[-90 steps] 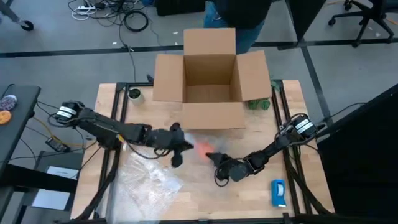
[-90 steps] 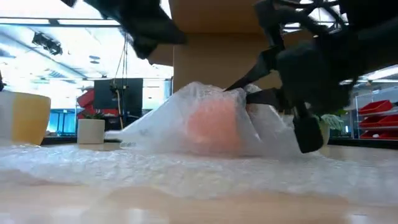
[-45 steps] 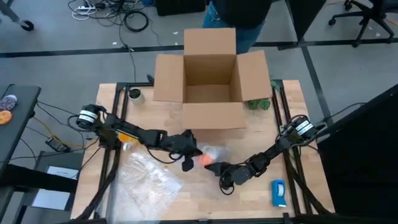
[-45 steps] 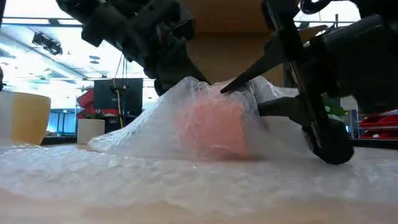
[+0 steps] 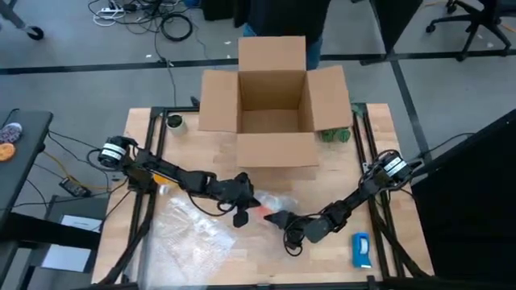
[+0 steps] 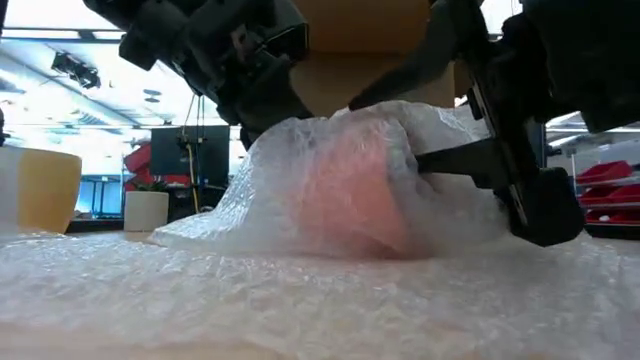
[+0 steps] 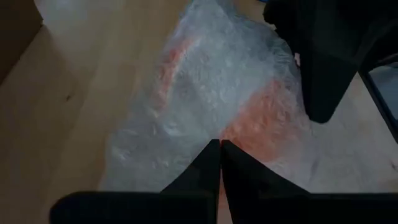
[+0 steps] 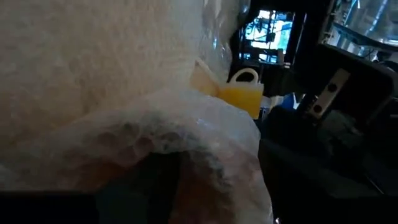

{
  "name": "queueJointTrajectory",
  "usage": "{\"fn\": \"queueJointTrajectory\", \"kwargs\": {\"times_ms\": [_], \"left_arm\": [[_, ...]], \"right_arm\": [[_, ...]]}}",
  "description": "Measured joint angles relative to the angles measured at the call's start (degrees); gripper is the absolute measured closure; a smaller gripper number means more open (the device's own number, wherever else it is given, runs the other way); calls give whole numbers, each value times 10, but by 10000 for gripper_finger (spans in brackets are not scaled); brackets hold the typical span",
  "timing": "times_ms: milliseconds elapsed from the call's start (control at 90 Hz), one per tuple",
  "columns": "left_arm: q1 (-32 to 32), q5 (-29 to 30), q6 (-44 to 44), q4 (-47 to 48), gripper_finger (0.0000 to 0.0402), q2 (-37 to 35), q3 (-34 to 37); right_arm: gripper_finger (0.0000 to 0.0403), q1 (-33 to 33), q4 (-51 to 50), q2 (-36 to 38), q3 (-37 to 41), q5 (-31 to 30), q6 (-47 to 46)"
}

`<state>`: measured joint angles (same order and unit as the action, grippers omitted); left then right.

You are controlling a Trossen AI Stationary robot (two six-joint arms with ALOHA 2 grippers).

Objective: Wrap mug
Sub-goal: Wrap the orange mug with the bubble wrap

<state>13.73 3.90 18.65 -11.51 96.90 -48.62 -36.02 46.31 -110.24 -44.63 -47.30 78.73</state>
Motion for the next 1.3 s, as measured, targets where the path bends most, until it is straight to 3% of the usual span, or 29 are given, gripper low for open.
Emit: {"fn": "queueJointTrajectory", "kwargs": {"times_ms": [222, 611, 844, 1089, 1211, 1300], "left_arm": [[14, 0, 10, 8, 402, 0, 0], [23, 1, 28, 31, 402, 2, 2], [22, 9, 44, 47, 402, 6, 5], [39, 9, 47, 39, 402, 5, 5], [50, 9, 47, 40, 402, 5, 4], [59, 13, 47, 37, 402, 4, 4]], "right_arm": [[185, -35, -29, 0, 0, -54, 0], [183, -102, -22, 1, -15, -89, -27], [188, -113, 83, 28, -52, -102, -46], [190, -78, 71, 113, -41, -207, -280], [190, -77, -6, 146, -28, -217, -363], [190, -68, -58, 158, -28, -203, -485]]}}
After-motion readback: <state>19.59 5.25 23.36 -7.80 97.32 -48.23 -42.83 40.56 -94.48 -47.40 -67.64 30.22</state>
